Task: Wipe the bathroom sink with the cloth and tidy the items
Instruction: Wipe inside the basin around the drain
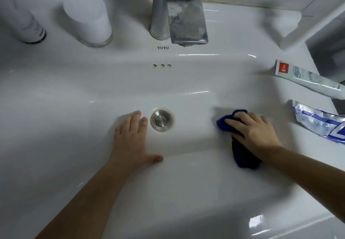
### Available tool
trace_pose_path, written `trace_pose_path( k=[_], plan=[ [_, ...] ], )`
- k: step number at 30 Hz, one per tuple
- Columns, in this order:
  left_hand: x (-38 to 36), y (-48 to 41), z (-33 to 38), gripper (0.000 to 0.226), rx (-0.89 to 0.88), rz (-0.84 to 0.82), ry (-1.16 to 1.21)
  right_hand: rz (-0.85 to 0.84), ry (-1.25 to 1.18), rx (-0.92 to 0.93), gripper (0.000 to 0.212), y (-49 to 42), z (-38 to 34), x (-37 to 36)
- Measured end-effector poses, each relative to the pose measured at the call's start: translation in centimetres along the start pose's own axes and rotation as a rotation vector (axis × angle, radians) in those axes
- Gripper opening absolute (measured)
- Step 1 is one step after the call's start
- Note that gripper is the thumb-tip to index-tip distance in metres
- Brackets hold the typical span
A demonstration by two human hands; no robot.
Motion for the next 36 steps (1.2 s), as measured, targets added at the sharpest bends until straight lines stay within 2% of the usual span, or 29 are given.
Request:
trace_pose_path(
  k=[4,7,10,13,16,19,21,24,26,28,29,31,33,34,36],
  plan=[
    [-0.2,-0.1,-0.3,0.117,-0.018,0.003,-0.016,0.09,0.106,-0.237,0.036,-7.3,2.5,1.7],
    [0.4,0.1,-0.1,0.125,0.013,0.024,0.017,0.023,0.083,-0.209,0.038,-3.8,2.2,1.6],
    [0.8,0.1,-0.1,0.132,0.026,0.003,-0.005,0.008,0.138,-0.099,0.043,1.7,1.3,2.5],
    [0.6,0.2,0.0,0.121,0.013,0.025,-0.001,0.027,0.168,-0.079,0.03,-2.1,2.4,2.6],
    [0.3,0.3,-0.3,0.128,0.02,0.089,0.019,0.04,0.149,-0.169,0.031,-4.6,2.6,2.3],
    [0.5,0.3,-0.3,0.131,0.021,0.031,0.026,-0.01,0.079,0.022,0.028,0.6,1.3,2.2],
    [0.6,0.3,0.0,0.123,0.031,0.006,-0.021,-0.034,0.018,0.175,0.032,3.7,0.7,1.9],
    [0.8,0.4,0.1,0.127,0.017,0.048,0.018,-0.011,0.013,0.255,0.035,0.6,-0.1,0.0],
    [1.0,0.4,0.0,0.132,0.019,0.054,0.031,0.056,-0.006,0.065,0.036,-3.9,-1.1,-2.0],
    [0.8,0.4,0.0,0.127,0.036,0.039,-0.005,0.119,-0.16,-0.162,0.036,-6.7,-3.0,-3.2],
    [0.8,0.3,0.2,0.123,0.048,0.026,-0.018,0.138,-0.233,-0.182,0.038,-6.4,-4.2,-3.6],
    [1.2,0.3,0.5,0.119,0.037,0.015,-0.032,-0.026,-0.411,-0.052,0.043,-3.1,-6.0,-3.7],
    [1.7,0.5,0.6,0.117,0.026,0.007,-0.034,-0.234,-0.471,0.128,0.041,1.0,-5.3,-2.9],
    [2.2,0.8,0.6,0.116,0.026,-0.001,-0.043,-0.266,-0.411,0.187,0.038,1.9,-4.0,-2.2],
    [3.7,1.7,0.7,0.115,0.003,0.001,-0.052,-0.206,-0.268,0.217,0.043,1.7,-1.6,-1.3]
  ],
)
Point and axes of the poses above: each hand's wrist, its own y-axis away from the middle knuckle, its own x-axis out of the back of the hand, z = x × y, the point moved 4 cm from there along -y, towards the middle knuckle, and after that the axes turned 3 degrees about z, right-handed, at the moved point
